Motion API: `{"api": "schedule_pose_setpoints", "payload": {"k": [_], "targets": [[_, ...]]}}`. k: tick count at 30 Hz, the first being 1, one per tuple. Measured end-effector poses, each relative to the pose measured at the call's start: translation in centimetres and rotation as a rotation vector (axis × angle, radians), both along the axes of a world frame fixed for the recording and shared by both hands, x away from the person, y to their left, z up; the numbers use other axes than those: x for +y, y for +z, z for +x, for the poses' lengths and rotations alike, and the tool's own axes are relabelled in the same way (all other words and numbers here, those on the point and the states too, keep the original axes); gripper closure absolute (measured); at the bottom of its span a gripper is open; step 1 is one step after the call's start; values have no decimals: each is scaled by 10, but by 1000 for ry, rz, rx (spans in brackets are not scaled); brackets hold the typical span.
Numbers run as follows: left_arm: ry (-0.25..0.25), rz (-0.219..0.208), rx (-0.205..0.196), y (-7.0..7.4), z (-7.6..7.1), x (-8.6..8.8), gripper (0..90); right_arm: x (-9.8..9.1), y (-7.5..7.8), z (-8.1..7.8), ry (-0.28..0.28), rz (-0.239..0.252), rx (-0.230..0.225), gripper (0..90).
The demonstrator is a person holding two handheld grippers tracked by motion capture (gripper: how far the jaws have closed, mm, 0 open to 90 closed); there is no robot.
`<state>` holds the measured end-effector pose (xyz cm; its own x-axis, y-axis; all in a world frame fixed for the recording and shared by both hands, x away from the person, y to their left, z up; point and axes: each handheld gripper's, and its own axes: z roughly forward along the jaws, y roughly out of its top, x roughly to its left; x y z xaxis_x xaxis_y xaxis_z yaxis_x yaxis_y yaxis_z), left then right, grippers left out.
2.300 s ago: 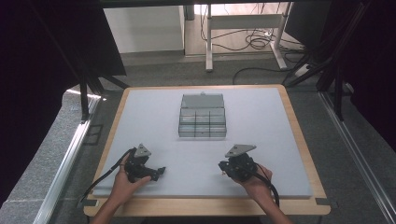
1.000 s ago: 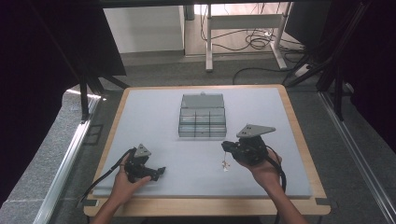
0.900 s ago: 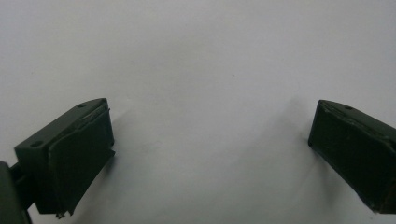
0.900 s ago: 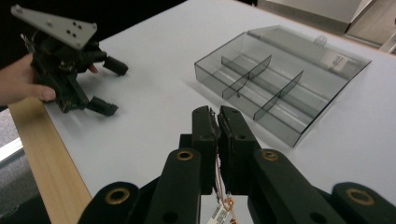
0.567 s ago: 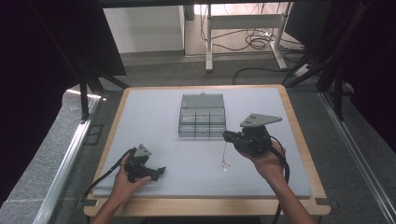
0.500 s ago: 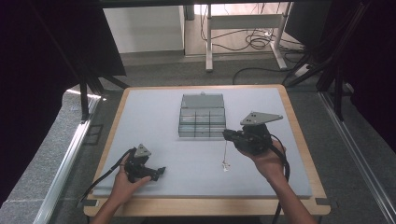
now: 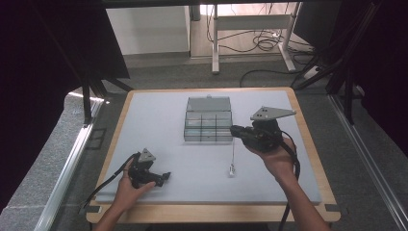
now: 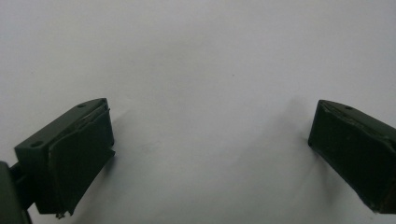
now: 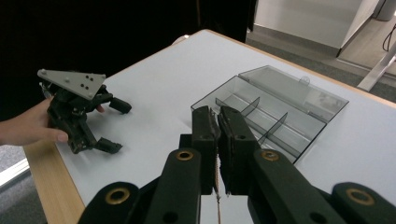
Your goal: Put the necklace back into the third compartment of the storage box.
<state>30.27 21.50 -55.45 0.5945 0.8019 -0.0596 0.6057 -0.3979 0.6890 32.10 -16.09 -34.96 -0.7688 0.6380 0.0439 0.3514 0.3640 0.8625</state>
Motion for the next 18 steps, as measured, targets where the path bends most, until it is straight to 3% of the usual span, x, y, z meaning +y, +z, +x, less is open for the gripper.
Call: {"api": "schedule_pose_setpoints", "payload": {"k": [18], "targets": [[-1, 2, 2, 0, 0, 0, 0, 9, 26, 8, -3, 41, -29, 834]]}}
